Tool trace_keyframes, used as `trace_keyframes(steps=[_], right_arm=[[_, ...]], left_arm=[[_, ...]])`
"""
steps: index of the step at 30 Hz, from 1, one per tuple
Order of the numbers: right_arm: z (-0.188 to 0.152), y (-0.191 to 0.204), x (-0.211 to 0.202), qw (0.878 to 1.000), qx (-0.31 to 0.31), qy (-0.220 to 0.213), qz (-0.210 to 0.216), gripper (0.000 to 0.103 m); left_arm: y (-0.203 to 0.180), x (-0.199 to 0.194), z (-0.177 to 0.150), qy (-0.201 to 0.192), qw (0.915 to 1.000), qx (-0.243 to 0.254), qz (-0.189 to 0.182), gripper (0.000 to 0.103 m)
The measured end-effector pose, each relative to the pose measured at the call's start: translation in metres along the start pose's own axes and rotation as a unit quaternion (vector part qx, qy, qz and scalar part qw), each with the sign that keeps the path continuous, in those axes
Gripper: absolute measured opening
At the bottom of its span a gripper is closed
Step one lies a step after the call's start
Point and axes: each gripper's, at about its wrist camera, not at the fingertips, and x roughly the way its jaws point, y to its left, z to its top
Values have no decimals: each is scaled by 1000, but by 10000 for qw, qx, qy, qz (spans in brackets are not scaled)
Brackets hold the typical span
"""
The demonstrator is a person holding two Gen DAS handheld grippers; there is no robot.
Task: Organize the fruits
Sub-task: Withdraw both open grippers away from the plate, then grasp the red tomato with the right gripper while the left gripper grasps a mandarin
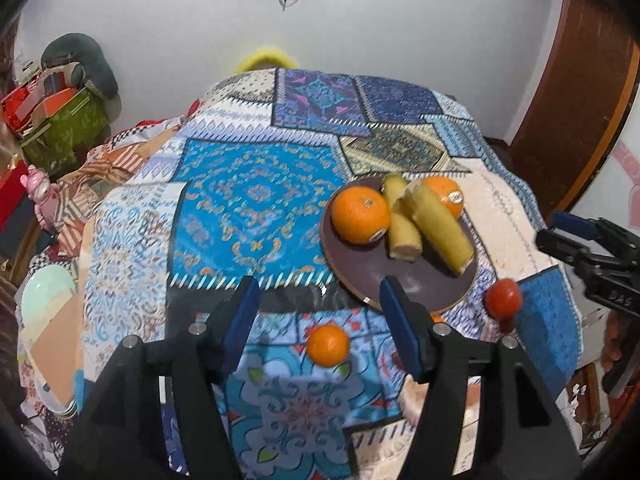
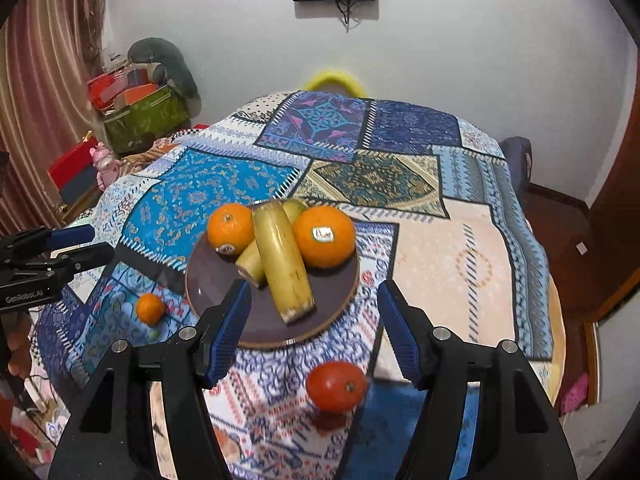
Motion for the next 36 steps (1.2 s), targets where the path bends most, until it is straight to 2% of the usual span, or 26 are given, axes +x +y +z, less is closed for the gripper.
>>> trace_keyframes(steps=[8,15,21,31,36], right_arm=[[-31,-3,0,9996,146,233,-27,62],[-55,-14,20,9973,394,615,37,62],[-70,-23,39,9950,536,847,57,62],[-75,-24,65,9936,414,1045,63,62],[-76,-23,76,9930,378,1116,60,60]], left_arm=[[13,22,-24,424,9990,-157,-21,64],[5,48,-37,722,9974,76,-8,64],[-1,69,-43,842,9963,165,39,63],[-4,90,-43,960,9953,122,-60,53],[-7,94,-43,905,9957,192,46,53]])
